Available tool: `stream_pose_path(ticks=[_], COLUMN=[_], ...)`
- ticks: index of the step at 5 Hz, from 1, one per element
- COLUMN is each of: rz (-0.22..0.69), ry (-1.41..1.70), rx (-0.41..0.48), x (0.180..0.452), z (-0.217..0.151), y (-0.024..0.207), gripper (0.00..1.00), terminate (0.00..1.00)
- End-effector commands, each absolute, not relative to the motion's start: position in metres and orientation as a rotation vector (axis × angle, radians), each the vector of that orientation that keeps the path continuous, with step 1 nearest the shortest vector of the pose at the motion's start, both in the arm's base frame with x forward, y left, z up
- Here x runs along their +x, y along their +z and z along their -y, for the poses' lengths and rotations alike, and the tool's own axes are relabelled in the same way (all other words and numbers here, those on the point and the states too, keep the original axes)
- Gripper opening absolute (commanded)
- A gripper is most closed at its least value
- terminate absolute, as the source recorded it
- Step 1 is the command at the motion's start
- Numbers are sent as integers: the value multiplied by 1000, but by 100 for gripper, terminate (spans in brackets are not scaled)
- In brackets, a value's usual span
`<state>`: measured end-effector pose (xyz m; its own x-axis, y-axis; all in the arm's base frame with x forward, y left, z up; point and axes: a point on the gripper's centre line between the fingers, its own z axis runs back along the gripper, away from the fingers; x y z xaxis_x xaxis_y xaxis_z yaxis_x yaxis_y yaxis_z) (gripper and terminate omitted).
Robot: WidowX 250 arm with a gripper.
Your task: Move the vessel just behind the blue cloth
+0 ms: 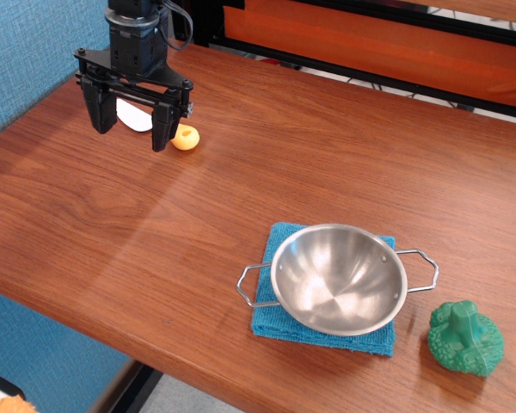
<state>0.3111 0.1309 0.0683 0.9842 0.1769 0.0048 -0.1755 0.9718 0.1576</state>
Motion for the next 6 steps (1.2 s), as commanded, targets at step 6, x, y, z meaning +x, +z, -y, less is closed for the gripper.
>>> stream_pose_path(ticks=[6], rz=[46], ry=[-252], rx=[-38], x=[280], z=[-3], y=[79], gripper=[100], terminate=[0])
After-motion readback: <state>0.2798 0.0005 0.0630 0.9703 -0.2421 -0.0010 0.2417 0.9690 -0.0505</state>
